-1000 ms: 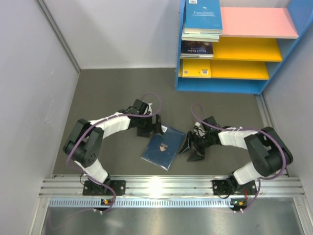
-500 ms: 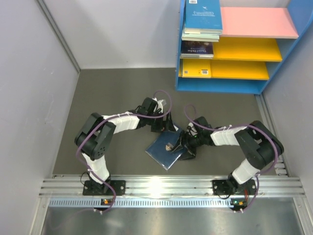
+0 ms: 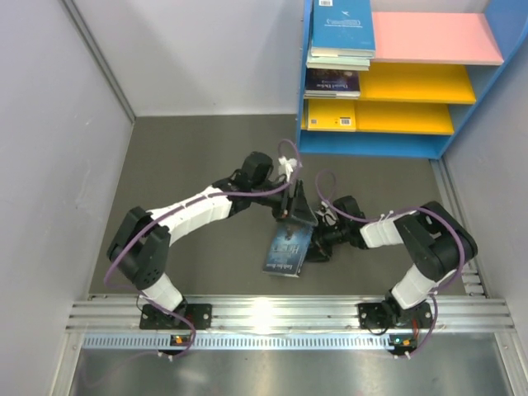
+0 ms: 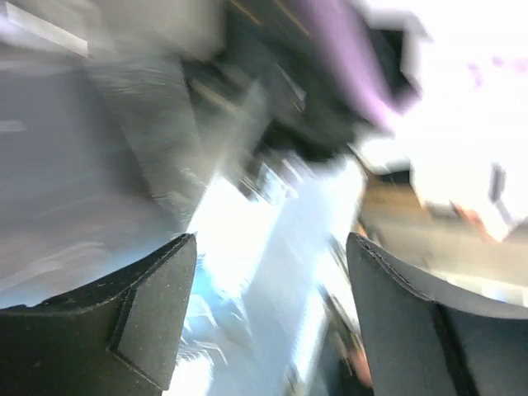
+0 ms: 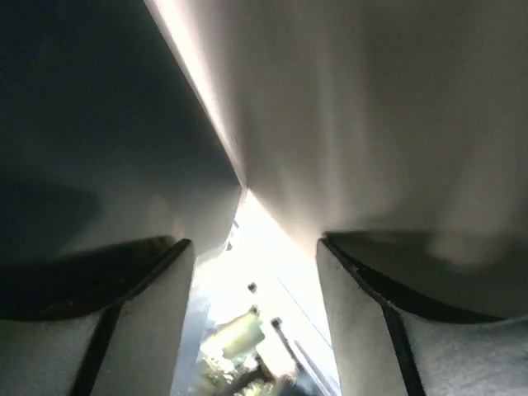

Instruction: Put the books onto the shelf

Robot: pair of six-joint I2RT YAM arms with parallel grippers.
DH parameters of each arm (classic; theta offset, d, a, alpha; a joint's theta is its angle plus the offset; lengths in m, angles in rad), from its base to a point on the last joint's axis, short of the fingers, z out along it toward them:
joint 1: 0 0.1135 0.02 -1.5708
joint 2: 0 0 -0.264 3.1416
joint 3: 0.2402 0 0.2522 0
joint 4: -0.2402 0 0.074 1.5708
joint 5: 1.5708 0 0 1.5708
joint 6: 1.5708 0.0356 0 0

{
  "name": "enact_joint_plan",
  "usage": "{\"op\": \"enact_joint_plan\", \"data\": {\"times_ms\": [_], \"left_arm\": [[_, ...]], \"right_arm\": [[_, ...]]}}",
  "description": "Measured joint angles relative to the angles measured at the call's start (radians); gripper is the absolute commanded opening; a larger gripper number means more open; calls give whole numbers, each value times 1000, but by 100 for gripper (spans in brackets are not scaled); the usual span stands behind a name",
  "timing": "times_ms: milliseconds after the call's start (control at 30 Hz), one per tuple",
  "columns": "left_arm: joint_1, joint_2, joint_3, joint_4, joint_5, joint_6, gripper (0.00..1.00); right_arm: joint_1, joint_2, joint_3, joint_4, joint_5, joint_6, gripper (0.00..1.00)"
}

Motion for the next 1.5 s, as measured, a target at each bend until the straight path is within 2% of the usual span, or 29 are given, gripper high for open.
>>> {"op": "enact_joint_plan", "data": {"times_ms": [133,233,333,467,567,667,833,933,1033,1200,1333,1400,1500], "left_arm": [[-122,-20,-6,-10,185,-48,73],[-171,-16,-5,-130,201,19,75],[-179,14,18,-320,95,120,78],[-163,34,34,-474,-102,177,83],[-112,18,68,-545,-251,182,86],[11,-30,95,-600,-417,187,89],[262,-69,100,-702,-663,208,92],[341,-42,89,-756,-743,219,92],[349,-10,27,-759,-748,222,91],[328,12,-133,-733,-642,187,89],[239,-44,-231,-632,-558,103,89],[167,-74,-275,-626,-531,48,89],[131,-110,-321,-628,-521,-23,89]], "right_arm": [[-15,26,-7,109,14,39,64],[-47,23,-42,179,14,53,64],[-75,16,-66,219,14,61,64],[-89,14,-85,258,13,68,64],[-89,14,-94,279,14,72,63],[-89,10,-92,273,16,72,67],[-71,-50,-22,123,93,31,86],[-42,-84,44,8,193,-21,92],[-8,-86,99,-71,263,-47,94],[72,-17,185,-86,310,-36,95],[198,97,296,-46,330,-9,96],[245,154,347,-10,329,6,94],[253,206,367,58,307,39,85]]}}
